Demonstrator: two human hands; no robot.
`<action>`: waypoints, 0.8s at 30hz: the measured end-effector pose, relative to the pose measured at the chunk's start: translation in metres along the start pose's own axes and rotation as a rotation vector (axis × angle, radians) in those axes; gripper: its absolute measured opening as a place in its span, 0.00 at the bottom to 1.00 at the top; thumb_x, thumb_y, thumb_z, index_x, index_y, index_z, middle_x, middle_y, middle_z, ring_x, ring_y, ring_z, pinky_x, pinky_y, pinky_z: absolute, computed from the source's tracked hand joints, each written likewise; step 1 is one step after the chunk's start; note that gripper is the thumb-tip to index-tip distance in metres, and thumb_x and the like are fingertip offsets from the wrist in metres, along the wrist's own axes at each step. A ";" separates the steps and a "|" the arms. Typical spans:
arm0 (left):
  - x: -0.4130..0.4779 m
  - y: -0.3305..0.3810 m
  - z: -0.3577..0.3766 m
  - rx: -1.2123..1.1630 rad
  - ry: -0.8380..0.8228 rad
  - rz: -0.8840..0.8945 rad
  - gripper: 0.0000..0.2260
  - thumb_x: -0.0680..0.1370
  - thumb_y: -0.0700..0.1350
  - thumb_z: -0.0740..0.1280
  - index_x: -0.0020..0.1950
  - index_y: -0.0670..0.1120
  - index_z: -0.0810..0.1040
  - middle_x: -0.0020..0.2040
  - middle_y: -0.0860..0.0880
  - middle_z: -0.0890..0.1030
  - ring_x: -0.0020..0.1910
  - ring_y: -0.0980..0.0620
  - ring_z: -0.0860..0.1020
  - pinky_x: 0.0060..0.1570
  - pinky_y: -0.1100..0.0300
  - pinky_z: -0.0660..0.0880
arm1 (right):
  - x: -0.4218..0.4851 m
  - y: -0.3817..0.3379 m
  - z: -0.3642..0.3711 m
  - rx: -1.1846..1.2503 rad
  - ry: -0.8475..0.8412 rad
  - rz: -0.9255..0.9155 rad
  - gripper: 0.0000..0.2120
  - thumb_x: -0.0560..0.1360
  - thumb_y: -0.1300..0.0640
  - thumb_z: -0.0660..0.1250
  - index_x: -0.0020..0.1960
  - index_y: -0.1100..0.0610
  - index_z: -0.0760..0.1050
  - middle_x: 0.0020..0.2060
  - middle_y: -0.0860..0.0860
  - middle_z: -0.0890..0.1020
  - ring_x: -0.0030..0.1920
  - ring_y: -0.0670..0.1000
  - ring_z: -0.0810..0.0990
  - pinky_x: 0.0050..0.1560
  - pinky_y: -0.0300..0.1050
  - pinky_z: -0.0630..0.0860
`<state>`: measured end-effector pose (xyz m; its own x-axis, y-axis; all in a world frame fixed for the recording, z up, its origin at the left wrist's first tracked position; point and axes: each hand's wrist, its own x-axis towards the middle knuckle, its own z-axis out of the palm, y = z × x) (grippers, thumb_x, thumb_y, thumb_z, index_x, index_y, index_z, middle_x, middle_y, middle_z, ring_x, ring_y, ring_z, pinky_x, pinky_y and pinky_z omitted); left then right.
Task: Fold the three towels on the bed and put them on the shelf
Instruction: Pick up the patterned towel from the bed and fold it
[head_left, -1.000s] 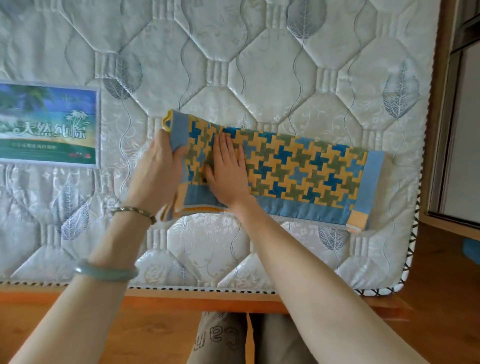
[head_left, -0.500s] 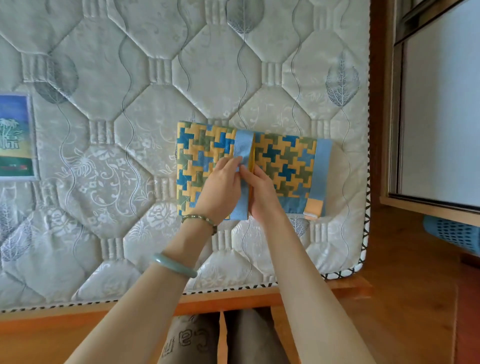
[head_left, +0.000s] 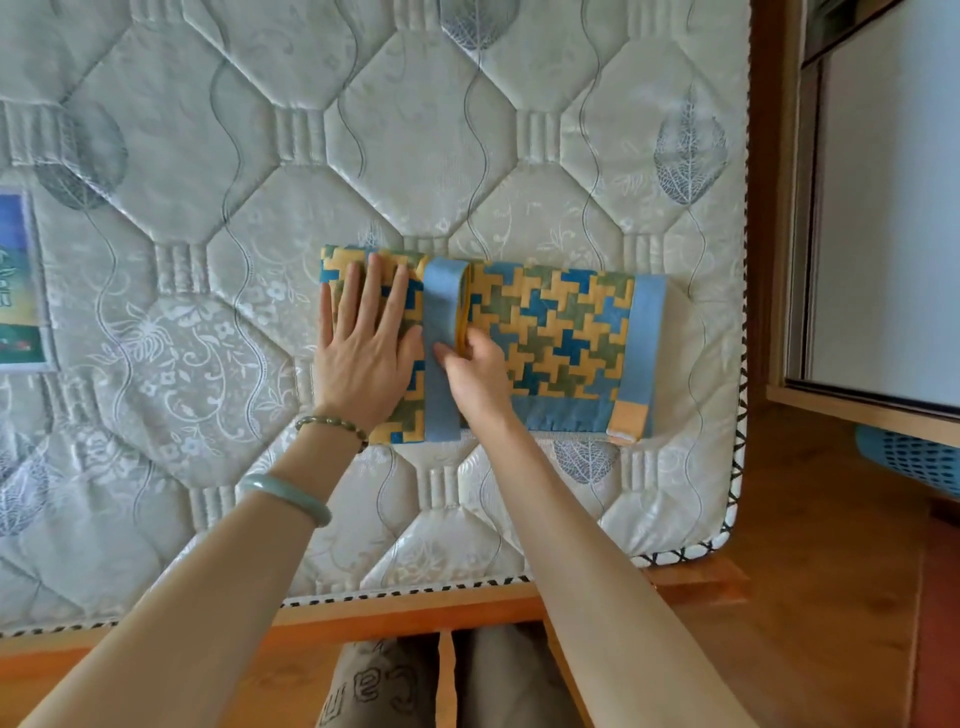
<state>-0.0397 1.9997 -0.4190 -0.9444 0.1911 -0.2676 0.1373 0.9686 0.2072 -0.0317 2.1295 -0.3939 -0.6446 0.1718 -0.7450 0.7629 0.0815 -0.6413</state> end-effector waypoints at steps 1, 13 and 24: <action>-0.001 -0.002 0.003 0.004 -0.010 0.001 0.26 0.81 0.54 0.50 0.78 0.47 0.55 0.78 0.42 0.57 0.78 0.43 0.54 0.75 0.46 0.43 | -0.002 0.001 0.001 -0.090 0.145 -0.112 0.13 0.76 0.64 0.64 0.61 0.61 0.73 0.51 0.55 0.80 0.50 0.54 0.79 0.51 0.48 0.76; -0.019 -0.027 0.017 -0.080 0.036 -0.054 0.27 0.81 0.52 0.49 0.78 0.45 0.52 0.78 0.41 0.56 0.78 0.43 0.53 0.76 0.45 0.47 | 0.050 0.031 0.009 -1.214 0.181 -0.808 0.27 0.81 0.48 0.52 0.75 0.61 0.58 0.75 0.58 0.61 0.76 0.56 0.58 0.75 0.58 0.52; -0.007 -0.008 -0.003 0.083 0.021 0.298 0.42 0.76 0.69 0.51 0.78 0.40 0.51 0.78 0.41 0.52 0.78 0.43 0.52 0.75 0.40 0.45 | 0.041 0.019 -0.034 -0.946 0.299 -0.710 0.27 0.79 0.52 0.59 0.75 0.61 0.60 0.74 0.63 0.60 0.75 0.61 0.57 0.74 0.59 0.50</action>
<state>-0.0353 1.9903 -0.4158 -0.8646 0.4663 -0.1871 0.4322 0.8802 0.1962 -0.0421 2.1716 -0.4304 -0.9913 0.0071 -0.1314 0.0607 0.9106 -0.4087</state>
